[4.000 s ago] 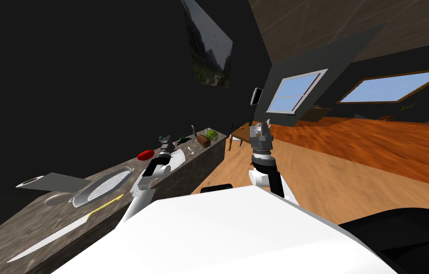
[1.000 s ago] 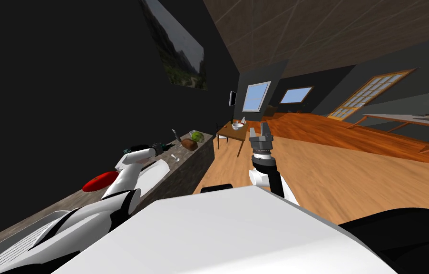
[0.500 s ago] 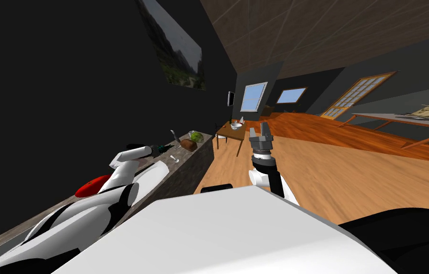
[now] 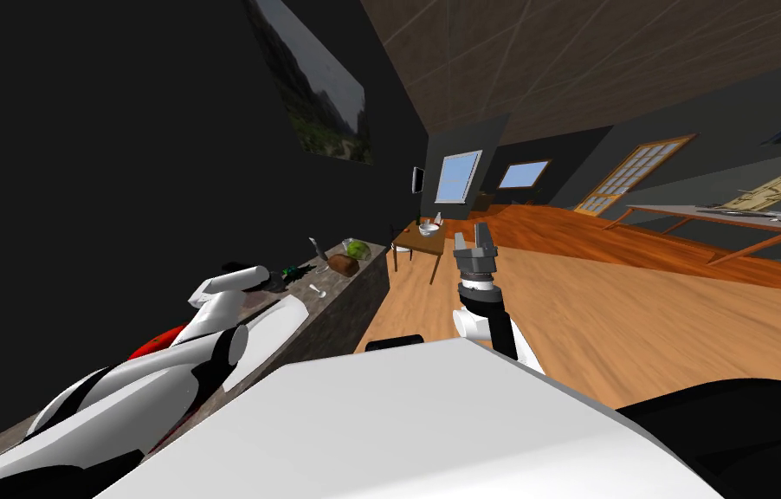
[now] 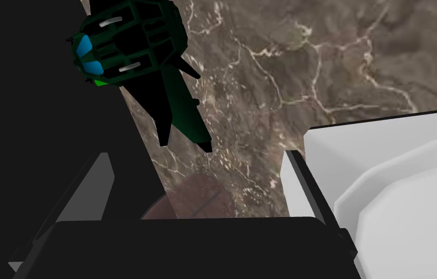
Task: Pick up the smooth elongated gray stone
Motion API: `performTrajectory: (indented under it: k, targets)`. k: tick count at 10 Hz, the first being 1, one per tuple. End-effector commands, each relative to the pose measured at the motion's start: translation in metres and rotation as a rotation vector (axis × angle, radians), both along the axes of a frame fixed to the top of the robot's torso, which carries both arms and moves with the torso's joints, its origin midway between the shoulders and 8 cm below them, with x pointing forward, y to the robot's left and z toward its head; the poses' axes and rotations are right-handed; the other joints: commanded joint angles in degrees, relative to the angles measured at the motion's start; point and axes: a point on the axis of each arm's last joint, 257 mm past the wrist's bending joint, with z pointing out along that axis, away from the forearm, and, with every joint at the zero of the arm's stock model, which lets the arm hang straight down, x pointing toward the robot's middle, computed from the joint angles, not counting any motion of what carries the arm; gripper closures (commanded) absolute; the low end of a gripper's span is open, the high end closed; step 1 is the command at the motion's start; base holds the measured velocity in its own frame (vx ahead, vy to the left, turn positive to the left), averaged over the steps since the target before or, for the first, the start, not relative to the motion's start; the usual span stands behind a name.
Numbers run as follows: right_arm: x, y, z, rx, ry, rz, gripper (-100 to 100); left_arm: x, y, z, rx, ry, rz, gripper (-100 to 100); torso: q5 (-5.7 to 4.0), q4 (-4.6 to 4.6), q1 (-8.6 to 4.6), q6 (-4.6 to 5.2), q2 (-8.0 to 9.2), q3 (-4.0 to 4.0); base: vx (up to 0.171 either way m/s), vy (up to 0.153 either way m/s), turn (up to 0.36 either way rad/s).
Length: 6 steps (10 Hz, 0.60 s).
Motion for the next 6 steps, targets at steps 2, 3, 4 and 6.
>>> performTrajectory:
  k: [2, 3, 4, 6]
  targets:
    - [0.000, 0.000, 0.000, 0.000, 0.000, 0.000, 0, -0.016, 0.001, -0.013, -0.046, 0.062, 0.035, -100, 0.02, -0.01, 0.00, -0.02, 0.00, -0.01, 0.004, 0.035, -0.014]
    - [0.000, 0.000, 0.000, 0.000, 0.000, 0.000, 0, -0.029, 0.008, -0.017, -0.079, 0.097, 0.078, -100, 0.01, -0.01, -0.07, -0.03, 0.01, 0.00, 0.001, 0.031, -0.047]
    - [0.000, 0.000, 0.000, 0.000, 0.000, 0.000, 0, -0.034, 0.006, -0.022, -0.093, 0.119, 0.082, -100, 0.00, 0.00, -0.06, -0.01, 0.01, 0.00, 0.002, 0.042, -0.040]
    - [0.000, 0.000, 0.000, 0.000, 0.000, 0.000, 0, -0.053, 0.008, -0.030, -0.142, 0.177, 0.127, -100, 0.01, 0.00, 0.00, -0.01, 0.00, 0.00, 0.007, 0.047, -0.037]
